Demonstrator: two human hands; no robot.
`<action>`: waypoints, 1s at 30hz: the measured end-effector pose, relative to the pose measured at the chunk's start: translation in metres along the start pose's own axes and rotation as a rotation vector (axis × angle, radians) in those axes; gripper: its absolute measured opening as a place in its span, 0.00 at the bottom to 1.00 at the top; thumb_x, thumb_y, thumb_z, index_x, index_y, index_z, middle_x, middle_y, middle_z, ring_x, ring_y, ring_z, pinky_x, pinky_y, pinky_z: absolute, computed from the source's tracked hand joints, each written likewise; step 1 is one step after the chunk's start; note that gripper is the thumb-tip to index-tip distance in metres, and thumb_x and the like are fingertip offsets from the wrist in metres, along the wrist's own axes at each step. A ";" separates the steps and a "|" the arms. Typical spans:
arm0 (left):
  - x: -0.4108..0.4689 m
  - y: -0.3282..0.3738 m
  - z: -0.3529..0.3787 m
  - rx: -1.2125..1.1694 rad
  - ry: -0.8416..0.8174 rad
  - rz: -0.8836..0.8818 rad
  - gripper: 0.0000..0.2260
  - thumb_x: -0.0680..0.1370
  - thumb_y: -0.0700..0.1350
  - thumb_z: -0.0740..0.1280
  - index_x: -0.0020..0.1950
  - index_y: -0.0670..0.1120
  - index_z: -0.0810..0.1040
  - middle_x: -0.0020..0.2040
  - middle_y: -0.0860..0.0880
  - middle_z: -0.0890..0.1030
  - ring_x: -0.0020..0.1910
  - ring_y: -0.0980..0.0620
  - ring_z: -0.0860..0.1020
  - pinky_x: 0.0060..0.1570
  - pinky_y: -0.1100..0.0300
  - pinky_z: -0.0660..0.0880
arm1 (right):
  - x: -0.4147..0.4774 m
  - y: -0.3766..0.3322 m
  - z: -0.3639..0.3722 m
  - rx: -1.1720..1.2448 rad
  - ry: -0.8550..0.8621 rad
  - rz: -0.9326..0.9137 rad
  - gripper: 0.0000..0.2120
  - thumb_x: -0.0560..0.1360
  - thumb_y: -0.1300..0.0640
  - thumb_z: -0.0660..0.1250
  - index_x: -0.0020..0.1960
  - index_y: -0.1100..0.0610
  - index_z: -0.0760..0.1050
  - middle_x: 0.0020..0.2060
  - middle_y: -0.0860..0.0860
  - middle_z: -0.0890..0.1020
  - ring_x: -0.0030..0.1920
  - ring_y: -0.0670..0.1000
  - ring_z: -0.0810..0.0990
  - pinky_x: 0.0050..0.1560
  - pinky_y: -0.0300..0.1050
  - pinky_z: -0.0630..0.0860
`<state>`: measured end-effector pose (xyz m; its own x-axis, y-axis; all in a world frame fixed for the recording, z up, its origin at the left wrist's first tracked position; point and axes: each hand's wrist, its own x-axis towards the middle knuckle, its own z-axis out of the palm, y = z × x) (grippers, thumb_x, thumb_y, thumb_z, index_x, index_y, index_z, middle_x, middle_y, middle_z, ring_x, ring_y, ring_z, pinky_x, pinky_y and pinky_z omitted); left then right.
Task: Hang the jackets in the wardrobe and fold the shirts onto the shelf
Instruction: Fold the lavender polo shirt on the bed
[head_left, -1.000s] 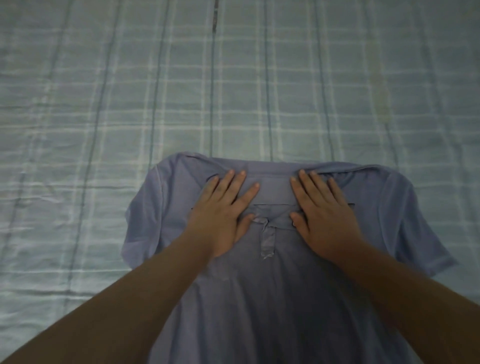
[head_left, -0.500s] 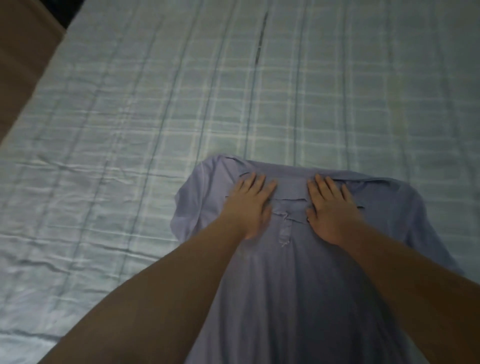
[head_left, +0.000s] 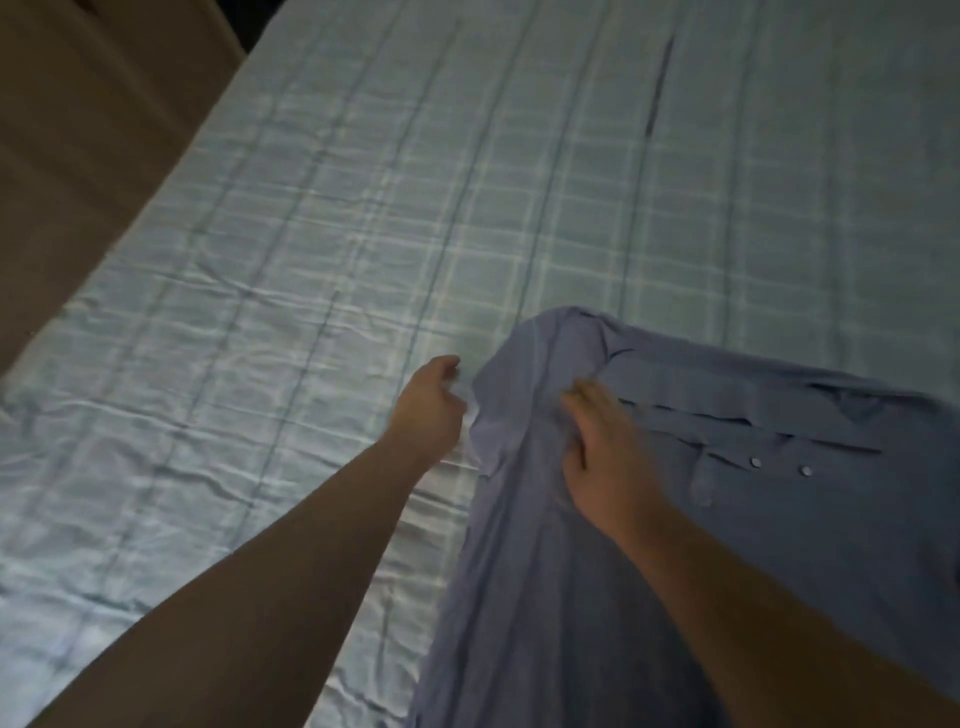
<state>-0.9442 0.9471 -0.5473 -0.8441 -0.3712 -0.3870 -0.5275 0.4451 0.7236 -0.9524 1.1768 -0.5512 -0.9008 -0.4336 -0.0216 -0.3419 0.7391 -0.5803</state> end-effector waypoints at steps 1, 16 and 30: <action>0.008 0.001 -0.001 -0.094 -0.042 -0.038 0.25 0.75 0.32 0.66 0.71 0.44 0.71 0.65 0.46 0.76 0.56 0.43 0.80 0.53 0.52 0.77 | 0.006 -0.011 0.012 0.022 0.004 0.003 0.26 0.75 0.56 0.53 0.69 0.63 0.71 0.70 0.61 0.72 0.71 0.61 0.68 0.74 0.55 0.62; 0.027 0.026 -0.038 -0.599 -0.416 0.003 0.11 0.74 0.45 0.68 0.33 0.50 0.69 0.33 0.45 0.69 0.35 0.51 0.68 0.33 0.59 0.65 | 0.031 -0.055 0.052 -0.092 0.026 0.251 0.31 0.79 0.47 0.47 0.78 0.60 0.58 0.76 0.57 0.65 0.76 0.57 0.63 0.75 0.53 0.58; 0.048 -0.004 -0.081 0.438 -0.553 -0.012 0.14 0.74 0.52 0.72 0.44 0.41 0.84 0.41 0.42 0.82 0.41 0.44 0.80 0.38 0.58 0.70 | 0.041 -0.048 0.080 -0.452 -0.131 0.283 0.30 0.80 0.46 0.47 0.80 0.52 0.51 0.79 0.54 0.55 0.79 0.56 0.53 0.76 0.61 0.51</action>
<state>-0.9753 0.8612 -0.5221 -0.7019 0.0382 -0.7113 -0.4298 0.7736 0.4656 -0.9518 1.0825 -0.5897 -0.9432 -0.2252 -0.2442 -0.1983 0.9715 -0.1301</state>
